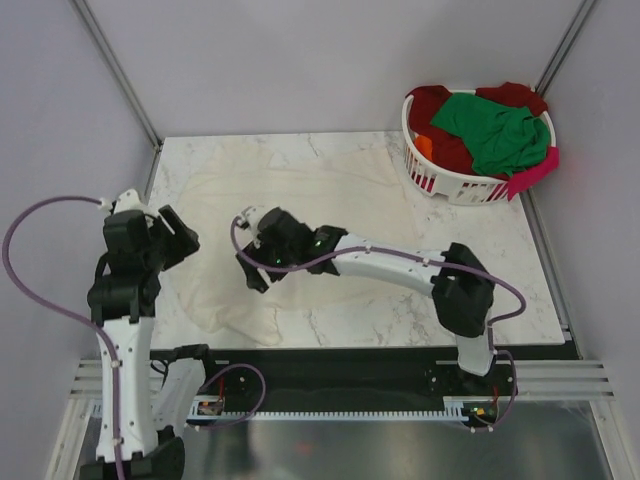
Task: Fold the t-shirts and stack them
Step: Flatten the tshirt out
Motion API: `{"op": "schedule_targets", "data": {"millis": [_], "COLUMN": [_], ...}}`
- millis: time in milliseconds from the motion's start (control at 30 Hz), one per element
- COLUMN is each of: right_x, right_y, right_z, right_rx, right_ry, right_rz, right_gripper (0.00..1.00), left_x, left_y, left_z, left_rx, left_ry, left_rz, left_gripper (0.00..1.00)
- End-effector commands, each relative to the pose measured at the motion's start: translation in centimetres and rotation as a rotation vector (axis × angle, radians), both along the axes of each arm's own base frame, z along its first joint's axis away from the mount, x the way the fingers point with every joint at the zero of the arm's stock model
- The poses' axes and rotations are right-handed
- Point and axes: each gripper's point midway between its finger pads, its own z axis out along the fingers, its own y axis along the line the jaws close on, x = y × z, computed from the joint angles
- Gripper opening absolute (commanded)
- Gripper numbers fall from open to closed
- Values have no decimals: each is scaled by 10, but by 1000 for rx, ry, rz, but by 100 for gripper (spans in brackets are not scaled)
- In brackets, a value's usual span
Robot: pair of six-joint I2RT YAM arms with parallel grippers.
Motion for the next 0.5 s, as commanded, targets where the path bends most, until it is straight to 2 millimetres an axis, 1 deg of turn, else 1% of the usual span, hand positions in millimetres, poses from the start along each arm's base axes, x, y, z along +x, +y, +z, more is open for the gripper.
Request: {"op": "schedule_targets", "data": {"millis": [0,33,67,100,133,167,200,233,267,300,400,433,467], "right_x": [-40,-48,-49,-62,-67,-75,-79,-84,-91,-94,-104,-105,-106], "right_y": [25,30,38,45,48,56,59,60,65,66,67,67,68], "right_z": [-56,-64,-61,-79,-84,-93,-97,-102,-104,-113,-122,-123,-126], "right_rx": [-148,-174,-179,-218,-239,-261,-275,-294,-298,-317,-341,-341,-345], "right_ry": [-25,-28,-55,-59,-65,-85,-93,-94,-104,-104,-109,-107,-109], "right_rz": [55,69,64,87,95,108,114,123,137,139,149,146,146], "right_gripper": [80,74,70,68,64,62,60,59,59,59,60,61,61], "left_x": [-36,-58,-68,-77,-86,-92,-95,-98,-103,-105,-110,-110,-110], "left_y": [-26,-30,-33,-35,-34,-30,-31,-28,-36,-35,-33,-29,-30], "left_z": [-13,0,-2,-3,-5,-19,-23,-27,-24,-23,-20,-21,-21], "left_rx": [-84,-74,-76,-79,-78,-70,-89,-90,-108,-111,-109,-101,-101], "left_ry": [-48,-140,-161,-156,-171,-127,-127,-126,-154,-170,-207,-209,-209], "left_rz": [-78,-90,-97,-96,-83,-54,-47,-23,-62,-53,-38,-13,-16], "left_gripper": [71,72,74,73,73,71,71,70,70,70,70,70,70]}}
